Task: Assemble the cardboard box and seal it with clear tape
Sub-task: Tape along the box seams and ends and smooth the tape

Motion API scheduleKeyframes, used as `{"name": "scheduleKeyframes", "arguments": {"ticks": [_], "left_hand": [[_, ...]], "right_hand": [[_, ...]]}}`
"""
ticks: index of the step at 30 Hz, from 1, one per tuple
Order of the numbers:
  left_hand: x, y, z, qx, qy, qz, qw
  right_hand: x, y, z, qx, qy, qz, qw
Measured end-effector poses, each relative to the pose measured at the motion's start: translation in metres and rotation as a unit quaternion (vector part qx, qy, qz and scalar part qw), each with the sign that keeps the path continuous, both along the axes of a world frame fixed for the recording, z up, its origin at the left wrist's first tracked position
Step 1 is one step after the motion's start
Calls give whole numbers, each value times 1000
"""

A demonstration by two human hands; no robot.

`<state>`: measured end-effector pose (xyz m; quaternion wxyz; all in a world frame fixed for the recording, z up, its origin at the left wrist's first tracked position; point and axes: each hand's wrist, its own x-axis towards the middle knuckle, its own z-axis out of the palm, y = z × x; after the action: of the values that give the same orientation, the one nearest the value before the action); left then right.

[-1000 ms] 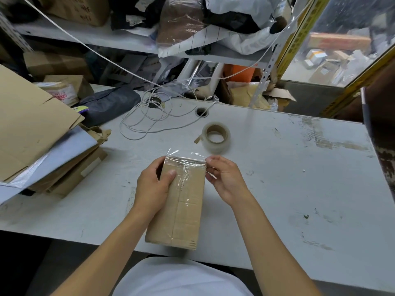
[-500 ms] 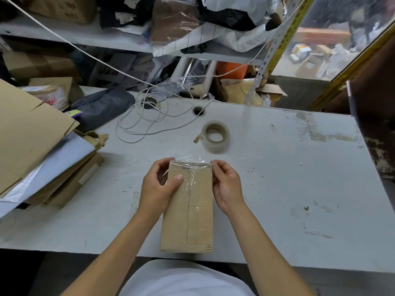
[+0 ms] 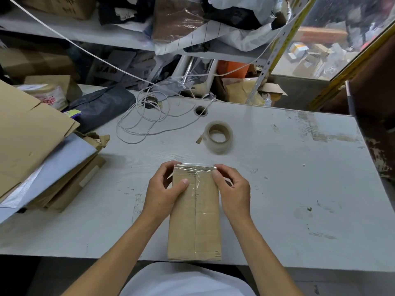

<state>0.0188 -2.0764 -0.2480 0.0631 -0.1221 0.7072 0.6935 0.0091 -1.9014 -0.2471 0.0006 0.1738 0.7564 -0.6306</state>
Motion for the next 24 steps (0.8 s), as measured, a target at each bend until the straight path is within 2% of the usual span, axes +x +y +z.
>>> {"name": "scheduleKeyframes", "arguments": {"ticks": [7,14,21,24], "left_hand": [[6,-6,-2,22,-36,-20,999],[-10,3,-5,30,-67,22,997],[-29,6,-4,42,-102,37,993],[-36,9,-3,60,-140,59,987]], "right_hand": [[7,9,6,-11,-19,76,997],[6,-1,2,-1,-57,42,997],[-16,-13,0,-157,-111,-25,981],[-22,-17,-1,-174,-138,-42,974]]}}
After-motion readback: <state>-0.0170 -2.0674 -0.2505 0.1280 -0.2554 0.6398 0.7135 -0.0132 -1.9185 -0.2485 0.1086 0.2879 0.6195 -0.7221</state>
